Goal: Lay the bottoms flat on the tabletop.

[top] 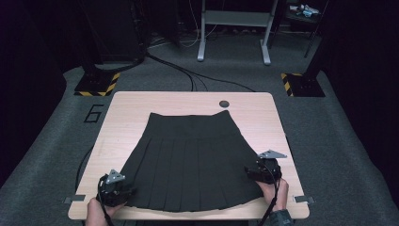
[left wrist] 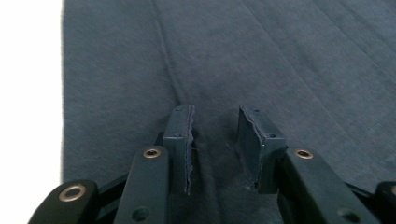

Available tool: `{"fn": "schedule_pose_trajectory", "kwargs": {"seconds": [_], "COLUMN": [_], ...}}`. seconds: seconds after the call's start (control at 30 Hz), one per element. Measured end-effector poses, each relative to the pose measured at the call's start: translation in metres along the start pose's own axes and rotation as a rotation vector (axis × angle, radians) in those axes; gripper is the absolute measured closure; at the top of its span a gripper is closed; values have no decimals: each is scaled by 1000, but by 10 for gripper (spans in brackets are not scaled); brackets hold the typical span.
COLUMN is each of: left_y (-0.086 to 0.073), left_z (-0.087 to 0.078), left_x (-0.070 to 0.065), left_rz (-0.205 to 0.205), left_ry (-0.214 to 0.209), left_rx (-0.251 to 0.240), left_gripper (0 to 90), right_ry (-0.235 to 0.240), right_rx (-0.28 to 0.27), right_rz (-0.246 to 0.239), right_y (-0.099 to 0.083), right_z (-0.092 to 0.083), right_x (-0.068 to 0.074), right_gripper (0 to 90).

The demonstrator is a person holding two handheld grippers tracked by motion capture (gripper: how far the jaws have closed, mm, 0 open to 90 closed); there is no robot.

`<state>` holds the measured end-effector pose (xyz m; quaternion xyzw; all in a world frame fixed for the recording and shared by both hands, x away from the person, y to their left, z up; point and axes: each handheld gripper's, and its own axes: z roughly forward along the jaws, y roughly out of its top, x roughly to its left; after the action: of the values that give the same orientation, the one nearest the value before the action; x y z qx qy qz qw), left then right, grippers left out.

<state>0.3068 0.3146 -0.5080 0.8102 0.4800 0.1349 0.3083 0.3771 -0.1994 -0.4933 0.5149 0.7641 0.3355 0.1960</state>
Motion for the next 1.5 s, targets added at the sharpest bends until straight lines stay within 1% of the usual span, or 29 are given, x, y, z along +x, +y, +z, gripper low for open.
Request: {"fn": "schedule_pose_trajectory", "kwargs": {"seconds": [0.07,0.17,0.23,0.27,0.3,0.37,0.43,0.5,0.6,0.67,0.77,0.8,0.83,0.87,0.9,0.93,0.97,1.0,1.03,1.07,1.1,1.13,1.2,1.3,1.33,1.37,1.4,1.47,1.5], "left_y": [-1,-4,-5,-5,-3,1,6,11,18,22,25,25,25,25,25,25,25,25,25,25,25,25,24,23,23,24,24,25,26], "left_z": [-1,-6,-9,-10,-13,-16,-19,-20,-18,-14,-7,-4,-1,2,4,7,10,12,14,16,17,19,23,31,32,33,34,35,36], "left_x": [0,-2,-1,-1,1,4,7,12,20,24,27,28,28,27,28,27,26,25,24,23,24,24,24,22,21,19,19,18,18], "left_rz": [-7,-4,-4,-35,-40,-47,-50,-55,-80,-84,-92,-98,-93,-98,-89,-88,-93,-82,-75,-77,-63,-59,-58,-60,-49,-48,-29,-16,-23], "left_ry": [-9,-30,-41,-40,-30,-5,7,23,32,33,34,30,23,25,22,21,23,20,21,27,34,42,45,66,75,86,94,107,111], "left_rx": [1,13,6,-22,-26,-38,-52,-73,-97,-91,-72,-71,-57,-62,-41,-41,-43,-35,-34,-33,-20,-11,-10,6,7,8,11,13,8], "left_gripper": [625,592,547,519,465,302,223,159,113,66,16,2,0,0,0,0,0,0,0,0,0,0,0,0,0,0,0,0,0], "right_ry": [-3,-1,-7,-8,-11,-19,-28,-35,-38,-41,-42,-35,-29,-22,-12,-5,-1,3,4,5,3,3,9,-17,-14,-10,-12,-21,-24], "right_rx": [4,12,15,16,12,6,0,-11,-6,-9,1,3,9,7,7,16,21,30,35,45,62,62,67,105,104,100,98,84,81], "right_rz": [-7,9,12,0,5,12,9,17,15,11,10,14,12,3,0,-14,-12,-8,-18,-22,-27,-36,-19,-18,-29,-13,-3,-8,-7], "right_y": [-1,-6,-8,-8,-9,-8,-6,-4,0,1,0,0,-1,-2,-3,-4,-4,-4,-5,-6,-6,-8,-11,-16,-19,-20,-21,-22,-22], "right_z": [0,2,2,1,0,-3,-7,-11,-13,-13,-13,-13,-12,-12,-11,-10,-8,-7,-4,-1,1,4,9,15,18,18,18,19,19], "right_x": [-1,-3,-3,-5,-5,-6,-7,-7,-6,-4,-1,0,1,2,5,7,10,14,16,19,21,21,22,24,22,22,22,22,22], "right_gripper": [339,330,329,329,329,321,299,243,146,108,15,0,0,0,0,0,0,0,0,0,0,0,0,0,0,0,0,0,0]}}
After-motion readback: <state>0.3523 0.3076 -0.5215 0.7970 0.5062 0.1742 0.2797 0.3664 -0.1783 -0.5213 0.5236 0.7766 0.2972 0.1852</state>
